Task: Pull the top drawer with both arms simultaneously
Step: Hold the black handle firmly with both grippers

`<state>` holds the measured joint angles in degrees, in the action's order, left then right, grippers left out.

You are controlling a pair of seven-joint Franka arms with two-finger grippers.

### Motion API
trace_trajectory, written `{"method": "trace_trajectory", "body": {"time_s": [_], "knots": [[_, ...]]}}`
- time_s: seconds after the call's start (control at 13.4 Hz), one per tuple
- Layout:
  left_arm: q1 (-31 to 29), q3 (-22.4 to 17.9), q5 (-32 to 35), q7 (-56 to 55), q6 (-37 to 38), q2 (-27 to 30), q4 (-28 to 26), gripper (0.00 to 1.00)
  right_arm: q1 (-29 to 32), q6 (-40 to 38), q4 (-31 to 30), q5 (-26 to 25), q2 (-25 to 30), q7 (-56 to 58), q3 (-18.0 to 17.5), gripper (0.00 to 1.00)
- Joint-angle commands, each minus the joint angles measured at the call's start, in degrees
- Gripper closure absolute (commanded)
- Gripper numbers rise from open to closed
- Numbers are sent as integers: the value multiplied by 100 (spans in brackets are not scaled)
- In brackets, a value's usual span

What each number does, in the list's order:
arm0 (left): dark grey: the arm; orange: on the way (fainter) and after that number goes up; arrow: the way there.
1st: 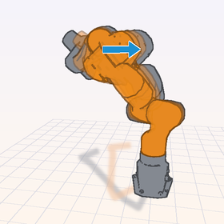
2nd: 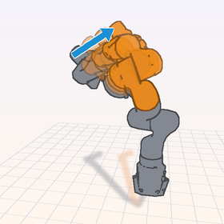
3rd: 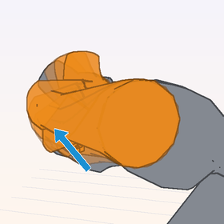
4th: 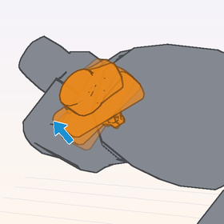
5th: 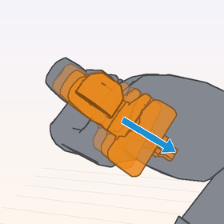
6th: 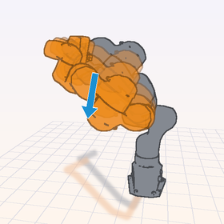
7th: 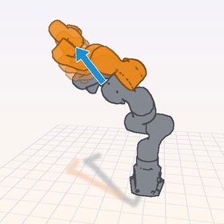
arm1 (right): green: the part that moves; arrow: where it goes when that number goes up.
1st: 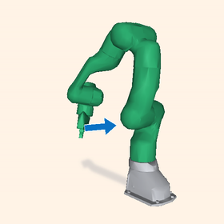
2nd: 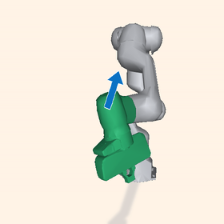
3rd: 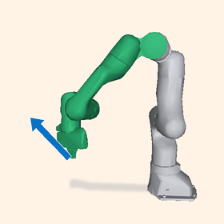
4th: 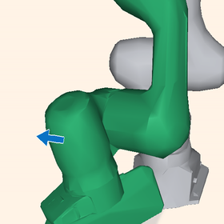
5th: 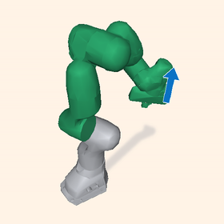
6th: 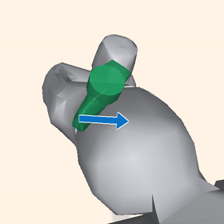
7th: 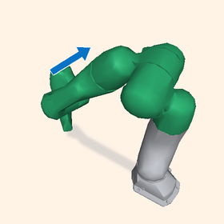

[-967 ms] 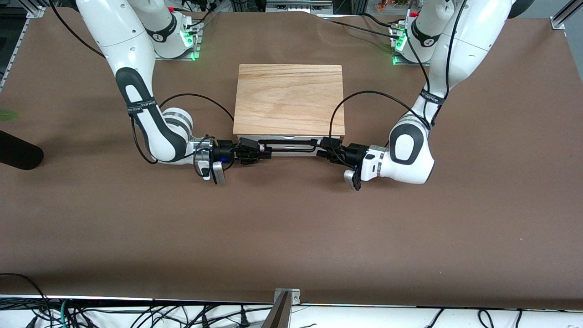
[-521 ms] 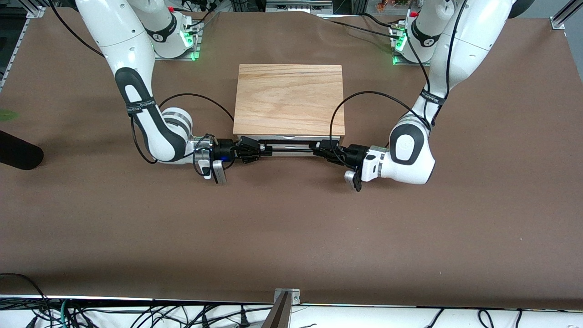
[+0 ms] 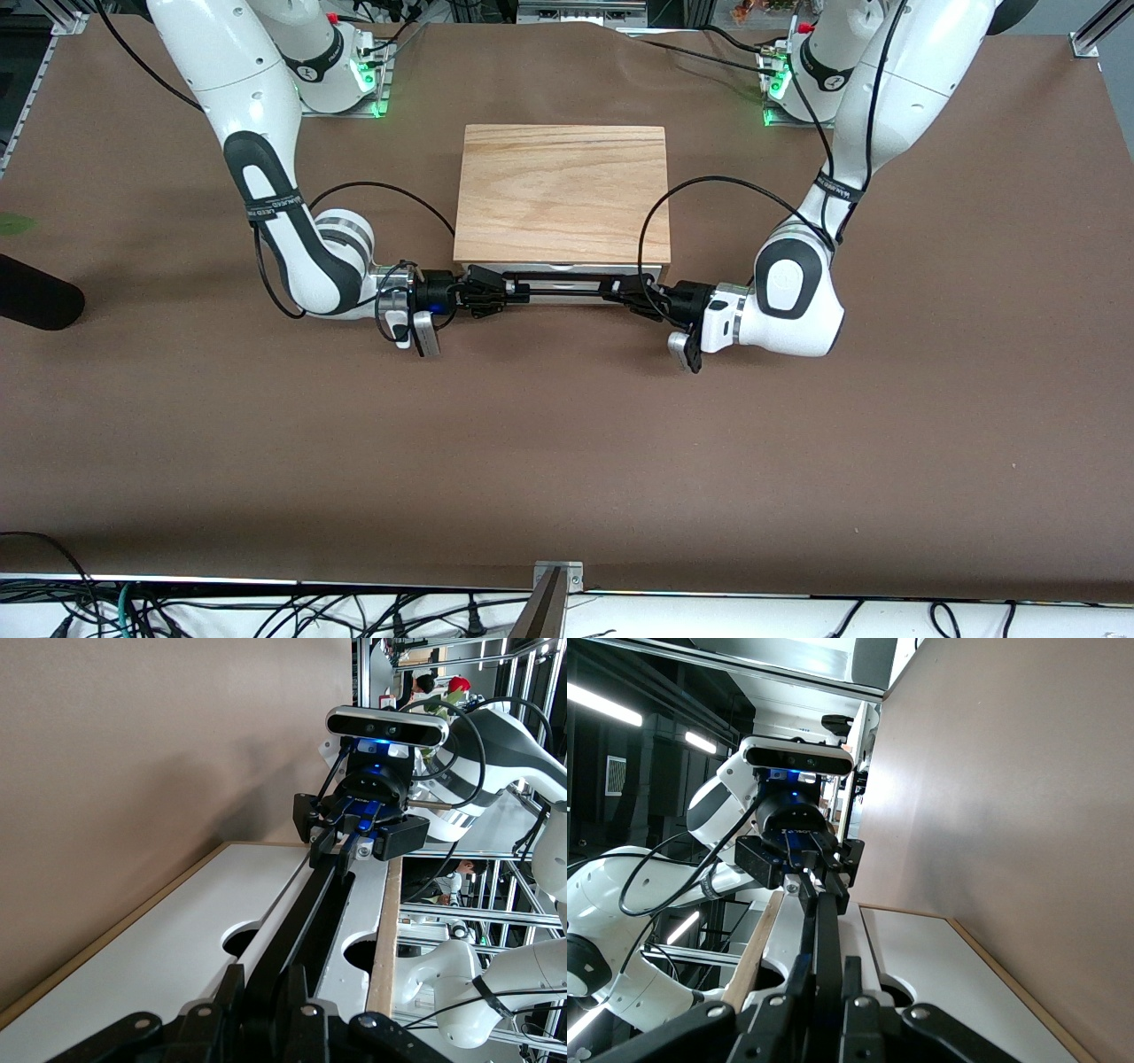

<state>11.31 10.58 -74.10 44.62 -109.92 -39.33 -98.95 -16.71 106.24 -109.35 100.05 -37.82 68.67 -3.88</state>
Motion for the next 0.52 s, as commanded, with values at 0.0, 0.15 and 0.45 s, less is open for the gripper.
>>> {"method": "trace_trajectory", "body": {"time_s": [0.0, 0.15, 0.45], "knots": [[73, -3, -245, 152, -135, 39, -45, 84, 63, 19, -166, 94, 169, 68, -34, 100], [82, -3, -245, 152, -135, 31, -45, 85, 72, 19, -157, 94, 161, 68, -34, 100], [73, -3, -227, 143, -135, -48, 51, 86, 89, 19, -140, 85, 161, 59, -34, 100]]}}
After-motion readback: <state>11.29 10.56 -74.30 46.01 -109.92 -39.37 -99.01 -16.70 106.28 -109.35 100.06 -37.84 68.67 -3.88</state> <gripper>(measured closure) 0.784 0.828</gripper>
